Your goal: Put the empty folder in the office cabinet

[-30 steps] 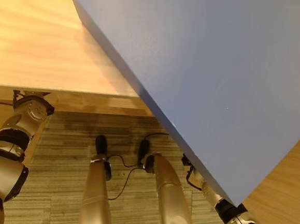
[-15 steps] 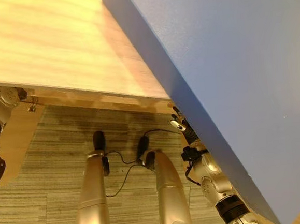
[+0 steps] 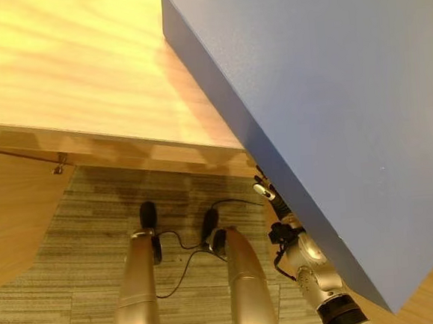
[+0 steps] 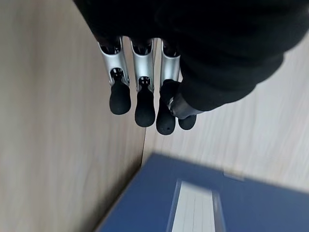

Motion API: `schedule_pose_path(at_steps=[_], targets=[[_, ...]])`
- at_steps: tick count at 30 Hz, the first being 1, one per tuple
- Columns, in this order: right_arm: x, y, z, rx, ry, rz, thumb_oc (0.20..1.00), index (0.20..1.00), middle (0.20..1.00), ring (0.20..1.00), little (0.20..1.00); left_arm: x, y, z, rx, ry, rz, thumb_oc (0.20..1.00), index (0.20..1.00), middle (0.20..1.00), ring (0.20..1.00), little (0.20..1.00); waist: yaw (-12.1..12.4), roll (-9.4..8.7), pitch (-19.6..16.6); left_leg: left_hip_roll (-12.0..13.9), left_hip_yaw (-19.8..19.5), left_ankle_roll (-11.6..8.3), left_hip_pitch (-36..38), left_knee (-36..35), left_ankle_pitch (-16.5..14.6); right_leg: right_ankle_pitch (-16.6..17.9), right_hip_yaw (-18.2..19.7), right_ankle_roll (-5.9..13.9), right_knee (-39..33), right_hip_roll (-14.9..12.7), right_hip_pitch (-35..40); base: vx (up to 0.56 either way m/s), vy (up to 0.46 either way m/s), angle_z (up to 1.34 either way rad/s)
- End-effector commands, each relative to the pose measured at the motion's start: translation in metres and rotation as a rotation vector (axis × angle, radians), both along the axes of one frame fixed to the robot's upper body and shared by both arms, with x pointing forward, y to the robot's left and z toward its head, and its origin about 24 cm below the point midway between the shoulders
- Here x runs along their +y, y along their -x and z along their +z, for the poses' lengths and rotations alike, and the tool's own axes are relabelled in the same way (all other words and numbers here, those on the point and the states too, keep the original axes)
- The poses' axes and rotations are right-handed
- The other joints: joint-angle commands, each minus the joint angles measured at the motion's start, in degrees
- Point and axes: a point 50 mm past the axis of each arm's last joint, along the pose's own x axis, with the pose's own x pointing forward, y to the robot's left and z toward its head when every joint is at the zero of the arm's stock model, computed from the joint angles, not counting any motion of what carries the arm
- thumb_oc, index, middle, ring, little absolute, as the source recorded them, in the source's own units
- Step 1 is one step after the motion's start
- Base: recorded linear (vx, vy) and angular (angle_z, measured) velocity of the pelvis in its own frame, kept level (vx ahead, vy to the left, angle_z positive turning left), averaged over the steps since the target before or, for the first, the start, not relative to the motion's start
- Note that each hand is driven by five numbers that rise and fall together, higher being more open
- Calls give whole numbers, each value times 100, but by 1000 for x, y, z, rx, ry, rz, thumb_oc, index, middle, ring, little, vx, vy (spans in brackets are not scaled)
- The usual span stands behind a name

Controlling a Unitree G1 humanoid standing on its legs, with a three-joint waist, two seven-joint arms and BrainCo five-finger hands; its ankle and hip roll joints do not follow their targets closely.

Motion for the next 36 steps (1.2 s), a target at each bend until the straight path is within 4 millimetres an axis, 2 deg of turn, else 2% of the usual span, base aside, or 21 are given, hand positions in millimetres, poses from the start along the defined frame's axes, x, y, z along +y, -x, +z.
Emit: schedule_pose_path(at_steps=[1,5,7,9,11,13,14,15,18,19,20,21,22,24,25,27,28,30,32,33,36], targets=[[-11,6,22,-106,3,7,1000,1000,1000,1000,1000,5,14,33,-109,8,9,200,200,200,200,200,-202,339,-282,176,-209,179,461,-99,-679,573,502,612,-633,181,173,0,0,0],[-13,4,22,-105,7,4,1000,1000,1000,1000,1000,-3,16,46,-138,-5,-23,200,200,200,200,200,-187,375,-376,168,-201,177,557,-182,-673,588,488,618,-723,186,273,0,0,0],[-13,5,21,-101,4,-1,1000,1000,1000,1000,1000,-3,15,44,-143,17,-34,200,200,200,200,200,-183,382,-397,161,-195,178,582,-187,-681,590,482,620,-731,191,296,0,0,0],[-12,6,18,-92,-9,-7,1000,1000,1000,1000,1000,2,12,28,-132,76,-52,200,200,200,200,200,-164,385,-418,171,-189,171,641,-228,-674,622,467,622,-780,185,361,0,0,0],[-8,11,7,-52,-26,-23,1000,1000,1000,1000,1000,9,4,-23,-112,276,-113,200,200,200,200,200,-91,324,-420,179,-128,137,993,-585,-593,699,406,630,-1065,184,636,0,0,0],[-8,16,0,-21,-21,-38,1000,1000,1000,1000,1000,13,4,-66,-89,400,-143,200,200,200,200,200,-24,317,-403,171,-109,112,1293,-862,-522,751,391,635,-1278,195,870,0,0,0],[-9,20,-7,8,-9,-63,1000,1000,1000,1000,1000,13,8,-114,-59,536,-171,200,200,200,200,200,74,271,-388,155,-70,78,1622,-1166,-456,814,380,642,-1557,201,1144,0,0,0],[-9,21,-8,11,-4,-60,1000,1000,1000,1000,1000,14,9,-117,-57,540,-168,200,200,200,200,200,60,293,-387,158,-65,78,1659,-1190,-448,822,383,642,-1576,206,1176,0,0,0],[-15,28,-18,55,29,-99,1000,1000,1000,1000,1000,7,28,-191,12,704,-186,200,200,200,200,200,203,233,-373,101,-13,45,2203,-1648,-345,931,375,654,-2005,212,1662,15,3,1],[-18,32,-24,90,62,-110,1000,1000,1000,1000,1000,-4,46,-235,78,779,-194,200,200,200,200,200,264,232,-390,46,20,29,2621,-2016,-268,1042,391,681,-2392,226,2071,-36,44,3],[-19,34,-27,105,73,-112,1000,1000,1000,1000,1000,-10,53,-250,112,797,-200,200,200,200,200,200,280,214,-367,-3,83,41,2762,-2237,15,1293,328,642,-2655,184,2233,-47,37,1],[-19,34,-28,106,74,-111,1000,1000,1000,1000,1000,-10,53,-250,112,798,-199,200,200,200,200,200,277,216,-349,-2,84,40,2804,-2267,28,1302,327,642,-2675,187,2270,-40,35,2],[-22,38,-32,129,87,-125,1000,1000,1000,1000,1000,-16,62,-269,151,833,-203,200,200,200,200,200,318,212,-372,-47,90,29,3077,-2497,101,1378,334,675,-2885,188,2521,58,11,5],[-26,42,-37,158,102,-135,1000,1000,1000,1000,1000,-26,76,-292,211,883,-214,200,200,200,200,200,369,226,-361,-80,92,21,3459,-2785,192,1451,327,710,-3203,182,2945,111,40,7],[-29,48,-43,191,113,-150,1000,1000,1000,1000,1000,-39,91,-318,295,933,-221,200,200,200,200,200,442,249,-384,-121,105,21,3853,-3079,281,1531,325,756,-3499,179,3359,149,59,2],[-31,53,-49,216,107,-163,1000,1000,1000,1000,1000,-50,106,-340,370,991,-223,200,200,200,200,200,496,275,-389,-143,117,20,4254,-3387,372,1604,303,806,-3801,189,3788,126,43,-2],[-31,53,-49,216,108,-163,1000,1000,1000,1000,1000,-50,106,-340,370,991,-223,200,200,200,200,200,498,275,-375,-141,118,19,4282,-3405,379,1609,302,807,-3813,192,3814,105,35,-1],[-29,55,-53,235,98,-170,1000,1000,1000,1000,1000,-59,124,-365,467,1053,-202,200,200,200,200,200,580,339,-452,-145,135,-3,4813,-3897,543,1741,299,891,-4209,192,4315,169,81,0],[-26,57,-55,244,95,-167,1000,1000,1000,1000,1000,-62,138,-382,549,1070,-181,200,200,200,200,200,621,394,-562,-160,134,-6,5114,-4218,702,1812,267,936,-4403,198,4568,165,81,-7],[-26,57,-55,245,95,-168,1000,1000,1000,1000,1000,-62,138,-382,550,1070,-181,200,200,200,200,200,625,395,-547,-157,134,-6,5149,-4241,709,1817,265,937,-4420,202,4601,100,62,-7],[-17,58,-57,251,87,-144,1000,1000,1000,1000,1000,-71,159,-407,678,1115,-146,200,200,200,200,200,676,499,-686,-202,148,-33,5523,-4369,706,1827,232,993,-4518,213,4996,150,94,1]])
